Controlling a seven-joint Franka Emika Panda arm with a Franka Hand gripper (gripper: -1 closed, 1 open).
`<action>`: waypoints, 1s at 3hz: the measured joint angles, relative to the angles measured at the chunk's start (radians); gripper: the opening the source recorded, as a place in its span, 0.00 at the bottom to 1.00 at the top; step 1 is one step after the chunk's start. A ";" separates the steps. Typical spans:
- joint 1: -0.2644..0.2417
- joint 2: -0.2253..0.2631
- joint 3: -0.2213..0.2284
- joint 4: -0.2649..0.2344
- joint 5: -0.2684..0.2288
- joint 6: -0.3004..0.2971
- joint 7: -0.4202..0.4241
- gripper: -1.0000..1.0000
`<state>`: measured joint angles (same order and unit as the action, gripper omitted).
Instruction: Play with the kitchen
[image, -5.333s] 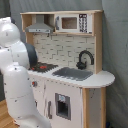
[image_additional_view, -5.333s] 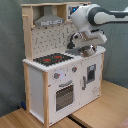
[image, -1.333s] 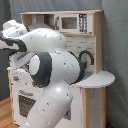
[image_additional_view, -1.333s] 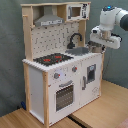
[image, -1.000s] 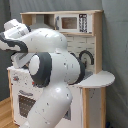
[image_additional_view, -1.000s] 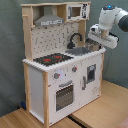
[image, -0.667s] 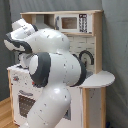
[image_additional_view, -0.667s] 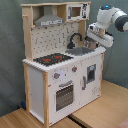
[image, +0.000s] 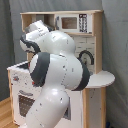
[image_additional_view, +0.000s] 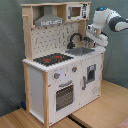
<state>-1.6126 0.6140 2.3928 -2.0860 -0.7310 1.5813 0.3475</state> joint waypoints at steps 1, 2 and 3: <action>0.002 -0.001 -0.079 0.002 0.000 0.051 -0.055 0.00; 0.027 -0.005 -0.146 0.013 0.001 0.100 -0.121 0.00; 0.088 -0.014 -0.219 0.052 0.001 0.104 -0.157 0.00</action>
<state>-1.5250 0.6002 2.1740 -2.0342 -0.7297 1.6854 0.1908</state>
